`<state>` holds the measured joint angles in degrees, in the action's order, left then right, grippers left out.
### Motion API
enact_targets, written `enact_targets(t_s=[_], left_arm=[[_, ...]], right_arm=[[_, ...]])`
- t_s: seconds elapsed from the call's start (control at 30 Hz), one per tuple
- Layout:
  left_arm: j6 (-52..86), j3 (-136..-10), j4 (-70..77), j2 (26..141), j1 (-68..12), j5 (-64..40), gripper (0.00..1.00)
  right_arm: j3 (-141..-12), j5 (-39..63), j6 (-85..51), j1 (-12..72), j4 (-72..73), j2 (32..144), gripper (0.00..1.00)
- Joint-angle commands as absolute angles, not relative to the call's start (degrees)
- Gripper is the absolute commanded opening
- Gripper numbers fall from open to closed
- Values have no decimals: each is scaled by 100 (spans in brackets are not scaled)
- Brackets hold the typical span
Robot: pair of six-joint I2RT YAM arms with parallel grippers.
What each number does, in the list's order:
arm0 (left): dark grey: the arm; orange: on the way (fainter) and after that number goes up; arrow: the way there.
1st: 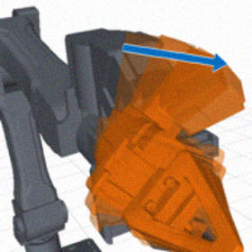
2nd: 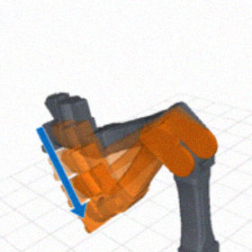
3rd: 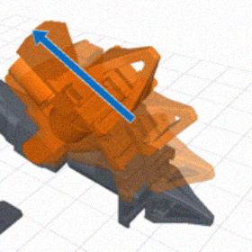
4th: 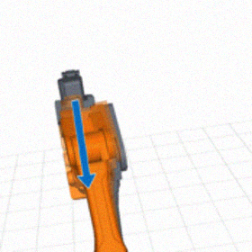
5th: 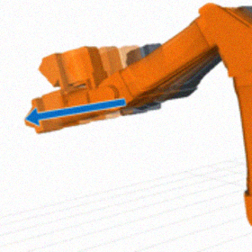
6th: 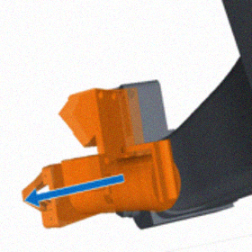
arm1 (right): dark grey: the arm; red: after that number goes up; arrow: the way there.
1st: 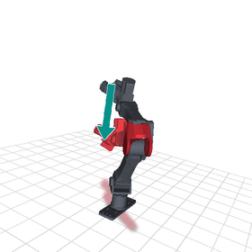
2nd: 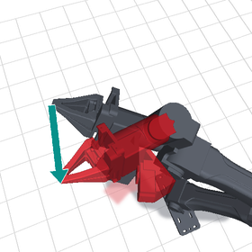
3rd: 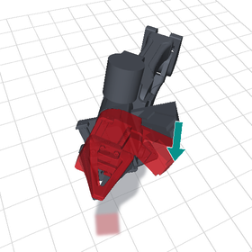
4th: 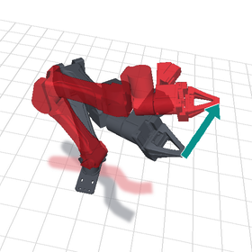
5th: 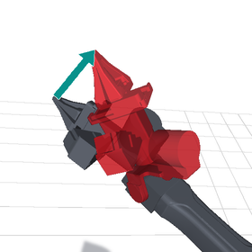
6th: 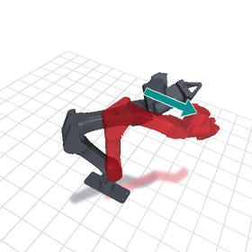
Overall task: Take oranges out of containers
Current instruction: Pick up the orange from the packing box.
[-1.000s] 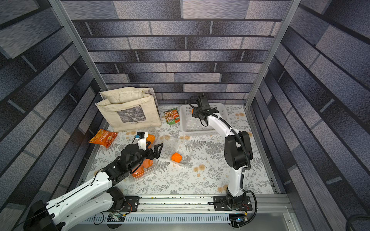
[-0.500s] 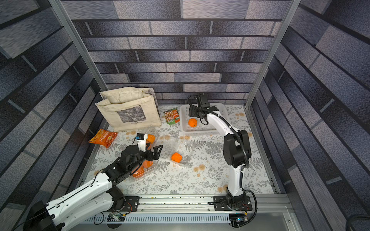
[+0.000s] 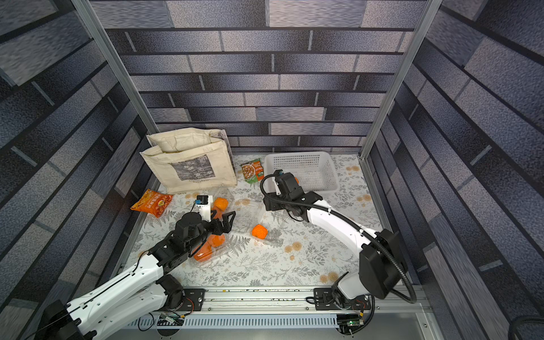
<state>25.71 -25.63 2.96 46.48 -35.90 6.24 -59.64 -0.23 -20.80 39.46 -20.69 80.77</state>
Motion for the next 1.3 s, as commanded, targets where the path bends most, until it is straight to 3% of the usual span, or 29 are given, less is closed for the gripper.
enact_targets(t_s=[0.0,0.23,0.67,1.27], left_arm=[[2648,-2722,24,4515,-3551,562,100],[2723,-2595,0,4396,-3560,593,100],[2810,-2601,-272,4249,-3629,623,100],[2859,-2472,-141,4267,-3635,588,100]], right_arm=[[-5244,313,-2605,4141,-1916,7472,79],[-4501,677,-2761,4515,-1737,7246,87],[-4629,61,-2584,4904,-1243,7542,84],[-5157,450,-2491,4922,-1168,9010,83]])
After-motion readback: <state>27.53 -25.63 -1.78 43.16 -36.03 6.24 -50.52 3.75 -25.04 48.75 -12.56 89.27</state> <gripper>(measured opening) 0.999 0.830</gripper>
